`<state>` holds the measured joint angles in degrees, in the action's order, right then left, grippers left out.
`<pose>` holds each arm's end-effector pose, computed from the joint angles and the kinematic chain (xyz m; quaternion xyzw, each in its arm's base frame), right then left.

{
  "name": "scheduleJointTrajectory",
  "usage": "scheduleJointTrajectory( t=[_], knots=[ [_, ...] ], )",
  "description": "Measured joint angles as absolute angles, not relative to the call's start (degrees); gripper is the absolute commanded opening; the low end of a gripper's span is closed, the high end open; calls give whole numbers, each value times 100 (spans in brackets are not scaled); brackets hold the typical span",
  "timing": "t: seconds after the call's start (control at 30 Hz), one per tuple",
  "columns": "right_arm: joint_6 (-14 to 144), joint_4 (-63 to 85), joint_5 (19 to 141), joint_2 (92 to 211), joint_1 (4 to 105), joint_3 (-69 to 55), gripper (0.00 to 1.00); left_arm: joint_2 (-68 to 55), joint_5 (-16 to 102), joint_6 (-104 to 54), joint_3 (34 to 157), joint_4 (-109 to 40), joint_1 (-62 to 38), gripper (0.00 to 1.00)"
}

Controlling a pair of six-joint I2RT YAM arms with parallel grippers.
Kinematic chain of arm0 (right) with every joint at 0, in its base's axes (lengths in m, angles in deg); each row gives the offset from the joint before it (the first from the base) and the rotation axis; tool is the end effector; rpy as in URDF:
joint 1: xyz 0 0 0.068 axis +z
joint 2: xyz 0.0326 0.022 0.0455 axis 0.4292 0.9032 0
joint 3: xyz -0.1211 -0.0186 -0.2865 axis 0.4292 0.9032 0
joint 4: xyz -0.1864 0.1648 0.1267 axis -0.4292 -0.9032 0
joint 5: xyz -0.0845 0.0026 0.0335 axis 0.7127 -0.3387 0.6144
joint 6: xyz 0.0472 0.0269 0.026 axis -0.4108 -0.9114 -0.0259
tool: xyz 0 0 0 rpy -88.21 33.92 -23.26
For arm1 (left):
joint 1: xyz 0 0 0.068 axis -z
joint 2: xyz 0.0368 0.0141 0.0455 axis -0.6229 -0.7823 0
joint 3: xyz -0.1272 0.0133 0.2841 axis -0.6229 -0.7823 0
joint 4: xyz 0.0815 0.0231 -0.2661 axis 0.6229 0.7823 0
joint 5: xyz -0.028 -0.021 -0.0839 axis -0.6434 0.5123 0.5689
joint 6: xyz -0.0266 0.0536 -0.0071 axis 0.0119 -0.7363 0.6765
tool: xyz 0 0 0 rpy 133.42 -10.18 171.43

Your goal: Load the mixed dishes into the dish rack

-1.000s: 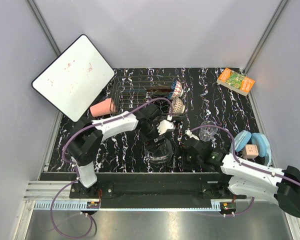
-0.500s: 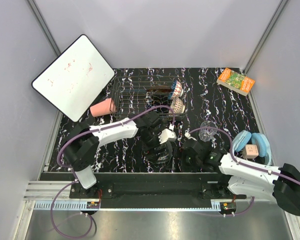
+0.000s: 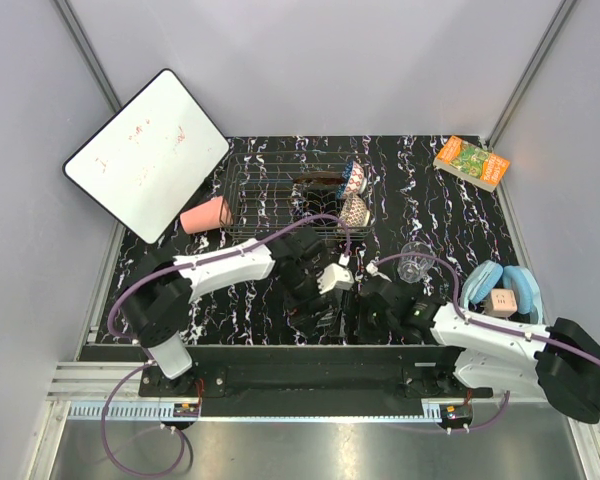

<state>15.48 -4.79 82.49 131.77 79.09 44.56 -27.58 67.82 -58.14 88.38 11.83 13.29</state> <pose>0.1099 0.1569 0.1741 0.0068 0.9479 0.2849 0.1425 0.1910 -0.2821 0.2206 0.5959 0.7419 -0.3045 0.0409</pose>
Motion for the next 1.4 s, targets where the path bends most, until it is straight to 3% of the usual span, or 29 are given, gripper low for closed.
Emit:
scheduleJointTrajectory(
  t=[0.33, 0.9, 1.4],
  knots=[
    [1559, -474, 8680, 12139, 7909, 4666, 92, -2218, 5820, -5644, 9190, 928, -197, 91],
    [1565, -53, 9331, 11230, 7909, 5035, 90, -2679, 5361, -4260, 8477, -272, -112, 91],
    [1417, 426, 9480, 12010, 7911, 5066, 92, -3512, 5987, -3810, 9026, 110, 35, 91]
  ],
)
